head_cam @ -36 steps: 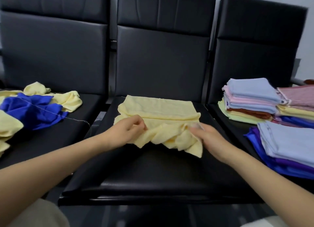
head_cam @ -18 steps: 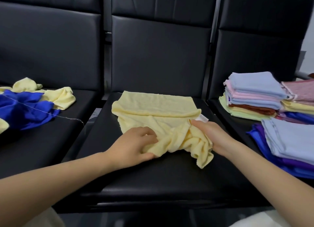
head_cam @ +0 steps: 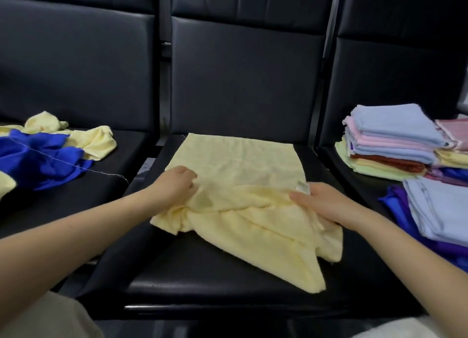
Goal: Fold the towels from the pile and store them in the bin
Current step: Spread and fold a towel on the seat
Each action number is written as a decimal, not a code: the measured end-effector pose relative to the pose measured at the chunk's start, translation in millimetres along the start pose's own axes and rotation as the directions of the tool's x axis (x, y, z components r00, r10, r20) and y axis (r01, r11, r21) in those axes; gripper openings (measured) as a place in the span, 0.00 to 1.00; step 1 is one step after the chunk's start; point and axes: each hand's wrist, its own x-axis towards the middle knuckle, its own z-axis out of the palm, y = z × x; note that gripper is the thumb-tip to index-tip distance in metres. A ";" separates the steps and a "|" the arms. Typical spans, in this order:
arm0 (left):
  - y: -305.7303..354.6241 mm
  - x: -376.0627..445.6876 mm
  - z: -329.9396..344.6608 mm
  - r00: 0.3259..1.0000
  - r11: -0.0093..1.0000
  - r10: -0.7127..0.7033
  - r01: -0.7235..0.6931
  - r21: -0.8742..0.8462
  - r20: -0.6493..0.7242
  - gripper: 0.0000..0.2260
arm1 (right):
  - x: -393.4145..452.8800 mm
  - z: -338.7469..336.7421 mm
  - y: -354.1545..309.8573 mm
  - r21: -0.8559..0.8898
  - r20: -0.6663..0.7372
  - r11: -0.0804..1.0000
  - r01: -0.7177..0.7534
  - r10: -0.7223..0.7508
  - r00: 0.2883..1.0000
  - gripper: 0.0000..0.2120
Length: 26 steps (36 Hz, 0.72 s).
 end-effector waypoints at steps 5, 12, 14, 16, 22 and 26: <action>16.4 -19.5 -3.8 0.964 0.976 0.213 -0.203 0.074 -0.161 0.16 | 12.4 -2.1 11.2 -0.126 -0.168 0.991 0.053 -0.074 0.983 0.18; 10.9 -28.6 18.4 0.939 0.725 0.301 -0.339 0.599 0.168 0.22 | 15.5 3.7 10.5 -0.369 -0.086 0.916 0.157 -0.202 0.976 0.05; 10.0 -25.3 19.7 0.919 0.667 0.363 -0.372 0.646 0.154 0.18 | 16.4 3.6 10.5 -0.394 -0.080 0.903 0.171 -0.219 0.972 0.01; 9.4 -19.3 17.6 0.913 0.701 0.379 -0.390 0.597 0.151 0.15 | 18.3 0.9 11.0 -0.375 -0.092 0.913 0.162 -0.211 0.973 0.03; 13.7 -10.4 -12.9 0.948 0.977 0.186 -0.206 0.051 0.259 0.16 | 14.3 -19.0 4.3 -0.079 -0.118 0.990 0.115 -0.124 0.985 0.08; 5.3 -7.5 -30.4 0.920 0.968 0.183 -0.107 -0.225 0.346 0.22 | 11.7 -28.3 7.8 0.054 -0.064 0.993 0.107 -0.104 0.993 0.09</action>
